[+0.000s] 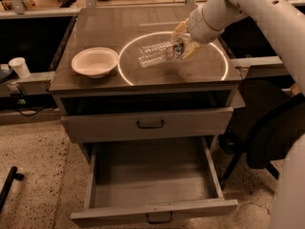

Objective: Pick water bottle from middle drawer and place on counter

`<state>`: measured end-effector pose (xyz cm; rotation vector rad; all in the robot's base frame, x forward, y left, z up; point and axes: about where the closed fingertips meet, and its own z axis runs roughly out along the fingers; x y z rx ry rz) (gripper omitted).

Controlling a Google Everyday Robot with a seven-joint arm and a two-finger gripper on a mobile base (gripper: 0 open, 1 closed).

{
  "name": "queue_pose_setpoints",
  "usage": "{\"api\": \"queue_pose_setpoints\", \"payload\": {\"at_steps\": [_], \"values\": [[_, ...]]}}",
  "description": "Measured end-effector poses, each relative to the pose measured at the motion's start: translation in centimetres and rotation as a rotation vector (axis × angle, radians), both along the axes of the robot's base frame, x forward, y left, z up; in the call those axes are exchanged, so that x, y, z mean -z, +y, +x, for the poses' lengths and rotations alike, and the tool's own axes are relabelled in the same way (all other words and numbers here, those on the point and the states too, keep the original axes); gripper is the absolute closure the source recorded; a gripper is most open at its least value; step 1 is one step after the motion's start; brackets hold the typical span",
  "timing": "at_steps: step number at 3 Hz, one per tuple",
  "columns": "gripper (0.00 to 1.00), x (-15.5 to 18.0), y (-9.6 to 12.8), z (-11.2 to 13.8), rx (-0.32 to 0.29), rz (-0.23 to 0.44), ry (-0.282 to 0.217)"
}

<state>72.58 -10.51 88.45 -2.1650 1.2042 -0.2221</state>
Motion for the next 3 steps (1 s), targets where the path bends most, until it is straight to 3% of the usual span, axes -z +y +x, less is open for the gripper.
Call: {"api": "queue_pose_setpoints", "payload": {"at_steps": [1, 2, 3], "values": [[1.0, 1.5, -0.7, 1.6, 0.055, 0.02, 0.056], [0.84, 2.6, -0.7, 1.2, 0.102, -0.055, 0.122], [0.53, 3.5, -0.5, 1.1, 0.101, -0.063, 0.137]]}}
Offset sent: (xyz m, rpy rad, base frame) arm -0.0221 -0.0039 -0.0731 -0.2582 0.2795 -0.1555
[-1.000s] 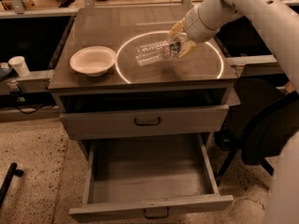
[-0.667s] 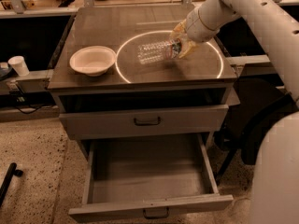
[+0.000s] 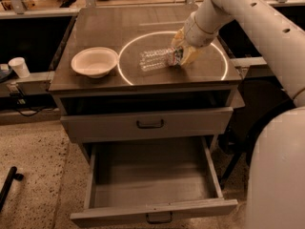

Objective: Pick water bottle from middle drawer and place on counter

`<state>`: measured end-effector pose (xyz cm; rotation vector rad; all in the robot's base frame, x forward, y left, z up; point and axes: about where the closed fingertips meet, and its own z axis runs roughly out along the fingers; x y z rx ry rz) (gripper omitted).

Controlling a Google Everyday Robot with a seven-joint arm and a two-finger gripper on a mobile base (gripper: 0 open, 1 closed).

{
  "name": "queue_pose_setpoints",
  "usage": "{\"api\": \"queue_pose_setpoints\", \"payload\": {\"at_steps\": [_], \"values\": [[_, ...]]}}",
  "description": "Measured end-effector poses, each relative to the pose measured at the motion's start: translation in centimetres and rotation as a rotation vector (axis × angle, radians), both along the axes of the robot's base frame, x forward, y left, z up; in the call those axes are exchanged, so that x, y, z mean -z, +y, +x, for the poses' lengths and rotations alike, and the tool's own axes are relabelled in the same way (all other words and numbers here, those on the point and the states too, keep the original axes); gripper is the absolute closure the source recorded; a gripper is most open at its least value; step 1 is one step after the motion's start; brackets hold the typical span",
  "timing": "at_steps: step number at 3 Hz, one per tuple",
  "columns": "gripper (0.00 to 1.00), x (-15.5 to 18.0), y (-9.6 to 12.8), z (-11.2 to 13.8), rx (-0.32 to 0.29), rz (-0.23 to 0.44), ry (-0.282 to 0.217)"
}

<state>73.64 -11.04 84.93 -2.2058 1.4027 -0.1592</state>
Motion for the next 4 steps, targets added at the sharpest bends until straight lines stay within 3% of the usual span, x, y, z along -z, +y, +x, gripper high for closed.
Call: {"api": "queue_pose_setpoints", "payload": {"at_steps": [2, 3, 4], "values": [[0.06, 0.0, 0.0, 0.0, 0.0, 0.0, 0.0], [0.0, 0.01, 0.01, 0.0, 0.0, 0.0, 0.0], [0.0, 0.02, 0.01, 0.0, 0.0, 0.0, 0.0]]}}
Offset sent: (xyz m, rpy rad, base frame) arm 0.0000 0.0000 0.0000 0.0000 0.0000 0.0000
